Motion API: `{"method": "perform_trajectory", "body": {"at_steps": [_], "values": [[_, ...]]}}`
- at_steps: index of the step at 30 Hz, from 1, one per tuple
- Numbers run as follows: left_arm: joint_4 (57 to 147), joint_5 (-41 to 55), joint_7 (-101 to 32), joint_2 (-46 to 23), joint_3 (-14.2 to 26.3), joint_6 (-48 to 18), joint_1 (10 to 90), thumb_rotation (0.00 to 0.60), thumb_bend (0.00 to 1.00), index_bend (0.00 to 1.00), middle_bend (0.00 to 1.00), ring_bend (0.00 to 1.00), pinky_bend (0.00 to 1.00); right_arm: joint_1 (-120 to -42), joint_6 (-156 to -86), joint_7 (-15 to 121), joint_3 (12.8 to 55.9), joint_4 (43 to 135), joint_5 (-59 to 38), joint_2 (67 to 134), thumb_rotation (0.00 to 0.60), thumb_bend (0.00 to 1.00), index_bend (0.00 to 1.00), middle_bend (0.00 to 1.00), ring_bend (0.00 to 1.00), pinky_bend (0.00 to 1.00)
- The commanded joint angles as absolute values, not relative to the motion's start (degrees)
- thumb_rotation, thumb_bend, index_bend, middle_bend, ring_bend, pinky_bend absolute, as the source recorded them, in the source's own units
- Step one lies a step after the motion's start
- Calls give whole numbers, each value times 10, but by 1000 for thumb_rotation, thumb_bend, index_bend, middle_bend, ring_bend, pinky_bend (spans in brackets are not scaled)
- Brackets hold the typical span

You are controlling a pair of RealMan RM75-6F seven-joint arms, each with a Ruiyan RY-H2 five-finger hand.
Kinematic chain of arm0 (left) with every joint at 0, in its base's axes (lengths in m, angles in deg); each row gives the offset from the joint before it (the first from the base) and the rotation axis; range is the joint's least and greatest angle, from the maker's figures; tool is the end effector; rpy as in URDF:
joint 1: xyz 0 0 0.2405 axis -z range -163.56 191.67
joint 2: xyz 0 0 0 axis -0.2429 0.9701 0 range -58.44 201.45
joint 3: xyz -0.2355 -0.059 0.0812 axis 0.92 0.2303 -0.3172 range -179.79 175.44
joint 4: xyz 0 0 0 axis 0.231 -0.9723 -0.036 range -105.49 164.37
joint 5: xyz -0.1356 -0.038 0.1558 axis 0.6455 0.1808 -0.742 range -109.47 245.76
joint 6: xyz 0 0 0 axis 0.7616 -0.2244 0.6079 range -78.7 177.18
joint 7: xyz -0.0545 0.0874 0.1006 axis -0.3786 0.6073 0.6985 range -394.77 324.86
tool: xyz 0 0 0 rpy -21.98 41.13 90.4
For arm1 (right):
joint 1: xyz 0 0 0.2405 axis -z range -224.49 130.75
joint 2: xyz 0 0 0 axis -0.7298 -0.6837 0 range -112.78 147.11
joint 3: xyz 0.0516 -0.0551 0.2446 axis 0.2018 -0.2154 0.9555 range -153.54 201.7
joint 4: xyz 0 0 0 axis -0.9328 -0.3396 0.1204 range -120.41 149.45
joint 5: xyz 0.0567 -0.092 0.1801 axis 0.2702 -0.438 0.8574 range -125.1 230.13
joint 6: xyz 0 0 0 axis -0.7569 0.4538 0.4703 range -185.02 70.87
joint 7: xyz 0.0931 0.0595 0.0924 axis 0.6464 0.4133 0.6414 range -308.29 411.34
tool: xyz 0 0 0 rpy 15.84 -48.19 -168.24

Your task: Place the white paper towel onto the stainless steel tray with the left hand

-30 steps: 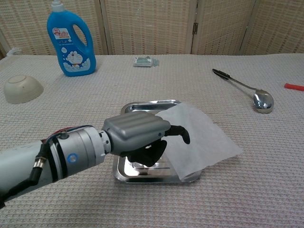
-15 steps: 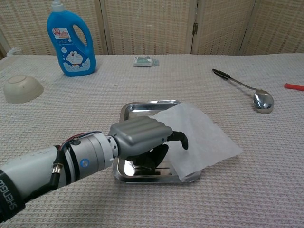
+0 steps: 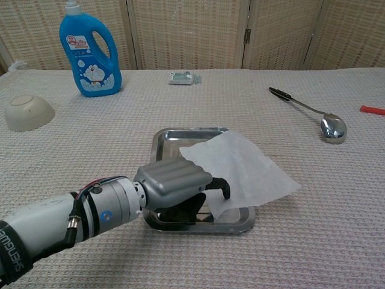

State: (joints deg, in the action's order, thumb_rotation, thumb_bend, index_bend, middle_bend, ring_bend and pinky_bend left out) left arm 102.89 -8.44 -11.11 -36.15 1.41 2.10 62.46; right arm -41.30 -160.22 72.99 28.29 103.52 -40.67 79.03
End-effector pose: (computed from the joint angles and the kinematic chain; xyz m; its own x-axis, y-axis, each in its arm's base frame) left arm -0.0856 0.2778 -0.1389 0.6429 0.2726 0.7158 0.6219 -0.7313 -0.2801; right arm -0.3136 -0.1229 0.2120 0.1285 0.2460 0.9607 -0.9869 -0.0640 0.1483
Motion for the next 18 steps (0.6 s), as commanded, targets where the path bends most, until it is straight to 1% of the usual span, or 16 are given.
{"method": "perform_trajectory", "body": {"at_steps": [1,12,18], "values": [[1037,-76,-96,-355,12,21,622,600,1000,304,1000,1000,1000,-413,-1602,730,283,1035,-407,791,600,315,0,0,0,0],[1087,-57,-37,-320,0,-6,603,600,1000,320,1000,1000,1000,-415,-1600,719,279,1036,-416,795,600,315,0,0,0,0],[1122,-49,-4,-294,-14,-22,589,600,1000,322,1000,1000,1000,-414,-1603,710,277,1036,-421,798,600,316,0,0,0,0]]}}
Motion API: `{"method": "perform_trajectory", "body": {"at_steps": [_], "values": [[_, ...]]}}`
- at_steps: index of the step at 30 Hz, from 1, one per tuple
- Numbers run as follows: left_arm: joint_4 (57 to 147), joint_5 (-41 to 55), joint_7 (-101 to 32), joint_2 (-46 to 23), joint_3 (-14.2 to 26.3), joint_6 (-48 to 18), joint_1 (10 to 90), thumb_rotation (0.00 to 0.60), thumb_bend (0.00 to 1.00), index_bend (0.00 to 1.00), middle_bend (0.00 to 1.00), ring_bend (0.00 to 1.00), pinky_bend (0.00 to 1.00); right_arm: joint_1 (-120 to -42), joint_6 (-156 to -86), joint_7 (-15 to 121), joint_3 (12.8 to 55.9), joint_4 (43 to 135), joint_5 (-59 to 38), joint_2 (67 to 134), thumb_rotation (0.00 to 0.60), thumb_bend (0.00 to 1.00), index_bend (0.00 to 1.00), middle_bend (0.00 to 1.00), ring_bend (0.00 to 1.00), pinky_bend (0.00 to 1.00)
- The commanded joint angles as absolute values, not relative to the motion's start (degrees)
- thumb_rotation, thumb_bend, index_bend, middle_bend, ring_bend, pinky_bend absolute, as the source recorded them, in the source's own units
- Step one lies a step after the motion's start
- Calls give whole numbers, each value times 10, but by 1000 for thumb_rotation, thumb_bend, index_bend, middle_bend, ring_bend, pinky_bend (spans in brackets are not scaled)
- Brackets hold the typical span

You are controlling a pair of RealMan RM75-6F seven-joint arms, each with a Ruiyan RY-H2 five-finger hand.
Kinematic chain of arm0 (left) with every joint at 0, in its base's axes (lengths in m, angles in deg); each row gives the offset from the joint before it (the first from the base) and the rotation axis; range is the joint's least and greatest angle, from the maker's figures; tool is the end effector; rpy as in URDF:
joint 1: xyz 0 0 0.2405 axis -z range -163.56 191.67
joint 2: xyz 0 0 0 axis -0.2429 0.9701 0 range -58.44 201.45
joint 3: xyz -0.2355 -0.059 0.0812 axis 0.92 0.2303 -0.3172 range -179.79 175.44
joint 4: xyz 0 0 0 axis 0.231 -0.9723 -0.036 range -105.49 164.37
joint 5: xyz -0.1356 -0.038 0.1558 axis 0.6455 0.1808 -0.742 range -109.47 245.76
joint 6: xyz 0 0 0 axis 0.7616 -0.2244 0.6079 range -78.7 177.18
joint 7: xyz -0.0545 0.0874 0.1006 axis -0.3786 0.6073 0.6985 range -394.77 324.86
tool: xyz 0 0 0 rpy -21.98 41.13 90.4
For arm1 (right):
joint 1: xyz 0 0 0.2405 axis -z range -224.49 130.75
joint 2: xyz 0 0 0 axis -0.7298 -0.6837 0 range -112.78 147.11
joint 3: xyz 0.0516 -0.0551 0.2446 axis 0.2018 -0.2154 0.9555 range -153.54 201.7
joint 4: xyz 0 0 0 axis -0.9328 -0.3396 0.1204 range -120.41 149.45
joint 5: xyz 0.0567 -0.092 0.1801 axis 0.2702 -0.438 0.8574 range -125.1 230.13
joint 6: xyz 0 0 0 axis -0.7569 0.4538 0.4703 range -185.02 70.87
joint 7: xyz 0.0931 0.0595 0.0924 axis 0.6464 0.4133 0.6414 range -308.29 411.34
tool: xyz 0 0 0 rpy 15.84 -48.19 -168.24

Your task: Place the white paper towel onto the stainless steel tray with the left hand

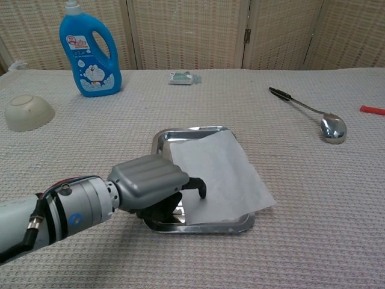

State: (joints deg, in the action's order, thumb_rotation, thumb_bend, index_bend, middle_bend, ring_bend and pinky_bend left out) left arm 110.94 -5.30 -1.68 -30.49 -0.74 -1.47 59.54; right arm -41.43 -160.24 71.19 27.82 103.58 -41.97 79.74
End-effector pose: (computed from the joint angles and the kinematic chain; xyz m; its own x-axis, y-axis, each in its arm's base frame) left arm -0.1040 0.2684 -0.1126 0.6951 0.2186 0.6849 0.5909 -0.7163 -0.3711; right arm -0.3104 -0.1223 0.2056 0.1419 0.2347 0.9616 -0.9834 -0.0773 0.1640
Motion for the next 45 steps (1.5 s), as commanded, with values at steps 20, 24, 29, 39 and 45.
{"method": "perform_trajectory", "body": {"at_steps": [20,24,29,39,45], "values": [[1142,-45,25,-258,-21,-47,574,600,999,332,1000,1000,1000,-416,-1601,693,271,1033,-431,805,600,315,0,0,0,0],[1141,-45,26,-255,-21,-47,573,600,998,335,1000,1000,1000,-416,-1600,691,271,1033,-432,806,600,315,0,0,0,0],[1142,-48,25,-253,-22,-48,572,600,999,342,1000,1000,1000,-416,-1601,689,271,1033,-431,807,600,315,0,0,0,0],[1150,-106,-24,-252,-21,-80,567,600,983,300,1000,1000,1000,-416,-1602,690,270,1033,-433,806,600,315,0,0,0,0],[1166,-169,-60,-235,-20,-134,556,600,796,230,1000,1000,1000,-415,-1605,690,268,1033,-437,806,600,315,0,0,0,0]]}}
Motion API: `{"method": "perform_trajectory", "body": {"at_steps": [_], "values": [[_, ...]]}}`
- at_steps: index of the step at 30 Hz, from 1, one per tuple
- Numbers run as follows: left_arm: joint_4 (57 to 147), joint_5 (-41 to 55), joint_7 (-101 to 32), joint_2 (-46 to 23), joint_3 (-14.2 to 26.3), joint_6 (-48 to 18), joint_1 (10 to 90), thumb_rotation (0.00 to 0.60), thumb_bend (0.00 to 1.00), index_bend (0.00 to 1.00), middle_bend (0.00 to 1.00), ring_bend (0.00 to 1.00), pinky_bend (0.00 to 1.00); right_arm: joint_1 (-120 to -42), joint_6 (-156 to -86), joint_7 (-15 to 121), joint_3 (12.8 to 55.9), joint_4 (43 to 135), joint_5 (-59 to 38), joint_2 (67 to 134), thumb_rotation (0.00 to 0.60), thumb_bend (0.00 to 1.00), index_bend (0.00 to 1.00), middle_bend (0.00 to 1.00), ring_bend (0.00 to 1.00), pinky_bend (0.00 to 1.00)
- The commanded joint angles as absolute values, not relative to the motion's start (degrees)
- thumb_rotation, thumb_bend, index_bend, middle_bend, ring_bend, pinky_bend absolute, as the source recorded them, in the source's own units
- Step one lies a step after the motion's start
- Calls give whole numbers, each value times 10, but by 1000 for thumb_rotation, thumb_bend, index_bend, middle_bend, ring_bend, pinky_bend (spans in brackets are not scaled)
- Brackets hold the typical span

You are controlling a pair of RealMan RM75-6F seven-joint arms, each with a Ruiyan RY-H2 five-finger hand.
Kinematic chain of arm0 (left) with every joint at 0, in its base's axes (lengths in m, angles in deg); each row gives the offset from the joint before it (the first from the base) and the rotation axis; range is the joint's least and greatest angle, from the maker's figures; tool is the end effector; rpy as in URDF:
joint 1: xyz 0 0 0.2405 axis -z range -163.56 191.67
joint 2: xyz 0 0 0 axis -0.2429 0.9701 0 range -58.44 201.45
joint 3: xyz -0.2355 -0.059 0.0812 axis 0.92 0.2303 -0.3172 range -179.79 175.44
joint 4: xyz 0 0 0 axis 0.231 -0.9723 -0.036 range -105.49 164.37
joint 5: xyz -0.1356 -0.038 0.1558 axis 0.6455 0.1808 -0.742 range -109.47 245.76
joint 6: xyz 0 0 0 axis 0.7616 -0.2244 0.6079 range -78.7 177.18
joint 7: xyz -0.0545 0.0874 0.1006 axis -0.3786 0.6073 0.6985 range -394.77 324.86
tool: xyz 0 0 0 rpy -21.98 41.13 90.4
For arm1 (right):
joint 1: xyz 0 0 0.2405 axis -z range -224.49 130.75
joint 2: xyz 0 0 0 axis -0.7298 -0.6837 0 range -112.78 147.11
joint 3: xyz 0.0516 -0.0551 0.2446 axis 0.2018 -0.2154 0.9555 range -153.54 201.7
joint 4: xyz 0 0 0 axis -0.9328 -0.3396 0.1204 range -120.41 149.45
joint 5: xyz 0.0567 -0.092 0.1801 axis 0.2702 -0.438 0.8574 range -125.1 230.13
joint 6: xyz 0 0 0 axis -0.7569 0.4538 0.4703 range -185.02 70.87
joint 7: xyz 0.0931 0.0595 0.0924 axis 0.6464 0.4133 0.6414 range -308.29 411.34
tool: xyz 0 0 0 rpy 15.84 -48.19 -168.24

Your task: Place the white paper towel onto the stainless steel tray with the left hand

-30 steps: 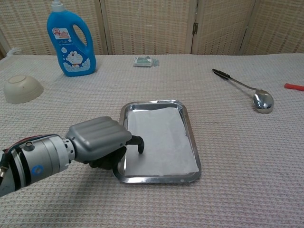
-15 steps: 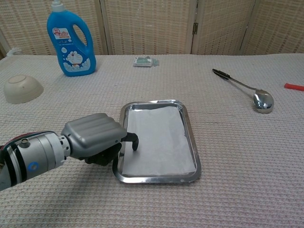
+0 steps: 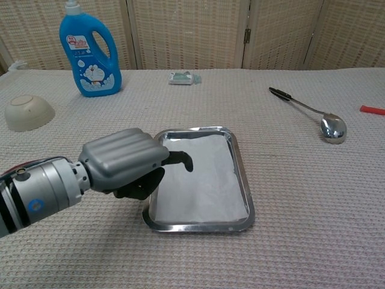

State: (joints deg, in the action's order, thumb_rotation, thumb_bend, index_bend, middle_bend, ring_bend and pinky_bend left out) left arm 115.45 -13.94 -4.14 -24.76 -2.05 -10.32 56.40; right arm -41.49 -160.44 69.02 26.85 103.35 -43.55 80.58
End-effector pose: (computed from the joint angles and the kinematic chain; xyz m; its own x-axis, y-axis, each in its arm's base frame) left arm -0.1092 0.2666 -0.0706 0.6453 0.0882 0.7588 0.5749 -0.7102 -0.4064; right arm -0.3076 -0.1195 0.1979 0.1635 0.2179 0.9622 -0.9781 -0.0916 0.1870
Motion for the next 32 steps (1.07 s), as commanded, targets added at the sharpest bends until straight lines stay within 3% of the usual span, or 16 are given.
{"method": "perform_trajectory", "body": {"at_steps": [1,4,7,9,13,14,17,21,28,32], "values": [[1170,-176,-62,-229,-21,-143,552,600,731,224,1000,1000,1000,-415,-1605,690,267,1033,-437,806,600,315,0,0,0,0],[1189,-198,-73,-201,-24,-189,530,600,581,215,1000,944,1000,-415,-1606,689,266,1033,-440,806,600,315,0,0,0,0],[1205,-222,-101,-165,-35,-248,496,600,516,208,971,791,944,-416,-1601,684,264,1032,-443,808,600,315,0,0,0,0],[1212,-227,-113,-143,-43,-275,475,600,482,195,855,648,770,-418,-1598,680,262,1032,-444,810,600,316,0,0,0,0],[1223,-232,-132,-103,-59,-325,434,600,409,165,457,290,307,-422,-1589,670,258,1029,-449,815,600,315,0,0,0,0],[1219,-226,-139,-76,-69,-377,393,600,386,158,355,199,206,-426,-1579,663,255,1027,-454,819,600,315,0,0,0,0],[1196,-252,-145,-44,-93,-475,323,600,343,152,233,82,73,-432,-1571,652,252,1020,-460,828,600,315,0,0,0,0],[1148,-245,-202,-34,-100,-558,248,600,325,158,198,41,20,-441,-1554,633,250,1008,-462,846,600,315,0,0,0,0],[1159,-203,-267,1,-100,-513,219,600,278,125,92,0,0,-455,-1525,591,242,991,-466,875,600,315,0,0,0,0],[1166,-198,-264,8,-92,-497,214,600,277,126,91,0,0,-454,-1527,587,240,992,-466,877,600,315,0,0,0,0]]}}
